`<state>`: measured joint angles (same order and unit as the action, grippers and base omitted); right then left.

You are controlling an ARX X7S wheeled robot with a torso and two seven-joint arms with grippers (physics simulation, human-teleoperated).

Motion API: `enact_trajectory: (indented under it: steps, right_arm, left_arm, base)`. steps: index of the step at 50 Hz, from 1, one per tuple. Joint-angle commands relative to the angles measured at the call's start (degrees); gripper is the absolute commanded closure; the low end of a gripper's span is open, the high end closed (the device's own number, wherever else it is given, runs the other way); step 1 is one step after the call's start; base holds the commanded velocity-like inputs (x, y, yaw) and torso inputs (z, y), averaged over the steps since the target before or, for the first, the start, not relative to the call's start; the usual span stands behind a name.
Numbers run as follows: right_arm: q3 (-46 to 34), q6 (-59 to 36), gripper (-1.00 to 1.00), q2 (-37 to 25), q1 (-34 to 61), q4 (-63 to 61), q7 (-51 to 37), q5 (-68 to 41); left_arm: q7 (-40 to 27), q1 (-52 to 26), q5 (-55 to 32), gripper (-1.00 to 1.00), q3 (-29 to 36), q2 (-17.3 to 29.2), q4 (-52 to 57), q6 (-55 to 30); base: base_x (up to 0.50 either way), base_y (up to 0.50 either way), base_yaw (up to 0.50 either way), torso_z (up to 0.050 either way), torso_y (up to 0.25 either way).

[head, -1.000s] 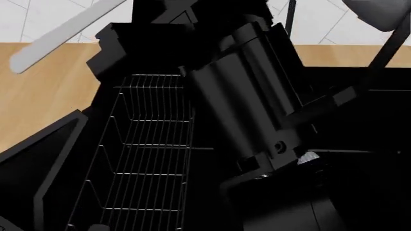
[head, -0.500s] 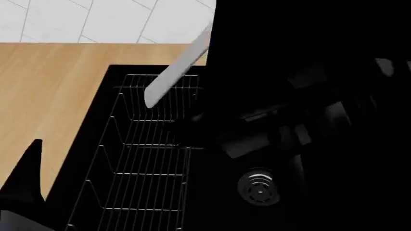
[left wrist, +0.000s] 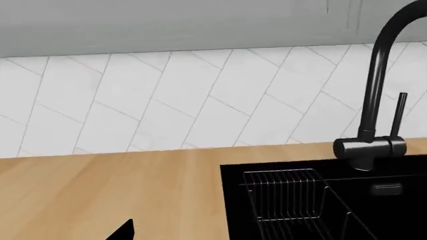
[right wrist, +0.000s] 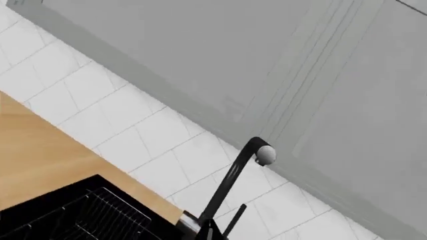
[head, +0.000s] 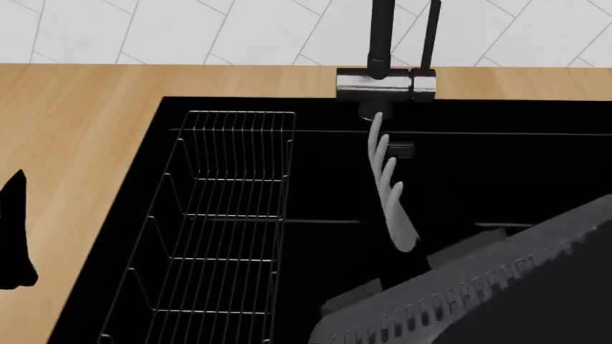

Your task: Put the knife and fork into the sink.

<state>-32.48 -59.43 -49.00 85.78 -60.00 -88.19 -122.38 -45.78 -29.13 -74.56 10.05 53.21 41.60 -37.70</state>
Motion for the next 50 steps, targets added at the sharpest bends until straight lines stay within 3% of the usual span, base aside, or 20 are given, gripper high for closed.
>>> enact_trajectory:
  steps: [1, 9, 14, 20, 33, 50]
  right_arm:
    - [-12.84, -5.49, 1.0, -1.01, 3.36, 1.21, 0.81, 4.78]
    - [-11.66, -20.98, 1.0, 0.65, 6.42, 17.87, 23.58, 18.08]
    - [-12.68, -24.64, 1.0, 2.22, 6.53, 25.72, 42.07, 34.13]
    - [-16.24, -22.15, 1.0, 3.71, 7.62, 38.59, 57.12, 43.89]
    - [-27.9, -20.49, 1.0, 8.39, 8.27, 54.7, 70.88, 55.13]
    - [-20.24, -8.88, 1.0, 6.79, -9.28, 59.06, 65.53, 46.35]
  left_arm:
    - [0.05, 1.04, -3.94, -1.0, -5.88, -2.58, -2.2, 2.36]
    - [0.68, -0.91, 0.57, -1.0, -4.21, -2.98, -2.55, 1.76]
    - [1.41, -1.01, 1.35, -1.0, -3.77, -3.19, -2.81, 1.82]
    - [1.32, 0.18, 2.51, -1.0, -5.1, -2.65, -2.43, 3.0]
    - [1.24, -1.18, 2.76, -1.0, -4.96, -2.44, -2.19, 2.73]
    - [0.42, -1.18, 2.06, -1.0, -5.04, -2.15, -0.93, 2.54]
  base:
    - [0.0, 0.0, 0.0, 0.0, 0.0]
    - [0.0, 0.0, 0.0, 0.0, 0.0]
    - [0.0, 0.0, 0.0, 0.0, 0.0]
    - [0.0, 0.0, 0.0, 0.0, 0.0]
    - [0.0, 0.0, 0.0, 0.0, 0.0]
    - [0.0, 0.0, 0.0, 0.0, 0.0]
